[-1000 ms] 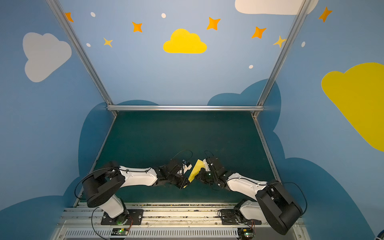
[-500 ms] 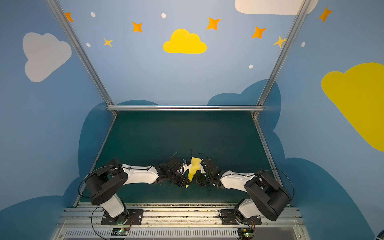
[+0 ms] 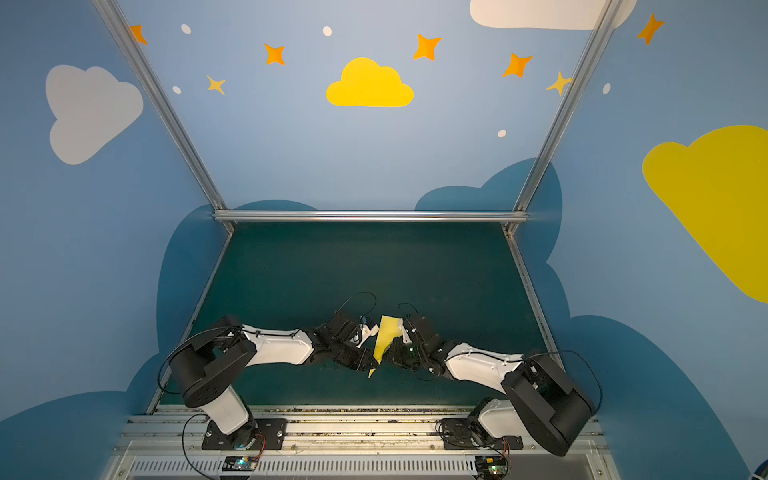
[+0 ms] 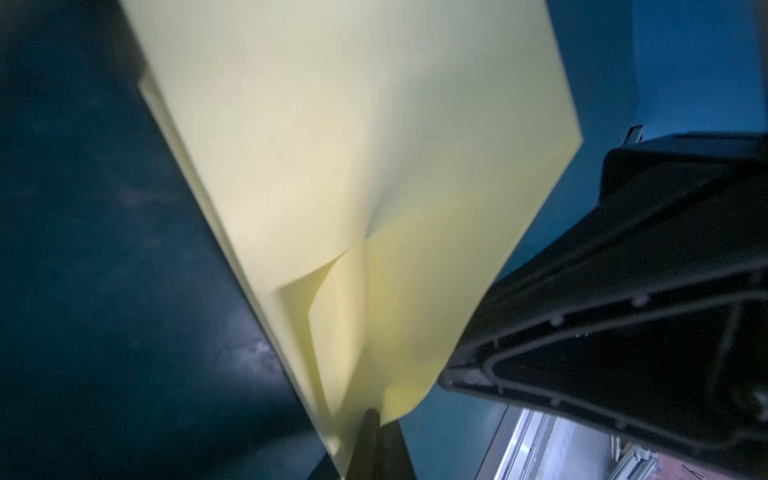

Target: Fold a paper plane with a square sheet of paper (fold left side to right side)

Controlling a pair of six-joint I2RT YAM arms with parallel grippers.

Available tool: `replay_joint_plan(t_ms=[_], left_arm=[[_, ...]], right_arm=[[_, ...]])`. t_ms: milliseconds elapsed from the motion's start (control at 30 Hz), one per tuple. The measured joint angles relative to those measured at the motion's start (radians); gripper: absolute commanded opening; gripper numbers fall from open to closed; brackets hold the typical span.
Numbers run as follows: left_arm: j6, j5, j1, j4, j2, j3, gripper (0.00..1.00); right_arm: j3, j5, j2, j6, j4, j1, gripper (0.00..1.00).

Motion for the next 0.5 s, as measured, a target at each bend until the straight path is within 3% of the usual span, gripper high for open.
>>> replay_joint_plan(t_ms=[500], left_arm=[[-0.227, 0.140, 0.075, 0.278, 0.008, -0.134, 0.03]], right_arm=[[0.038, -0.006, 0.049, -0.018, -0.012, 0.000, 0.00]])
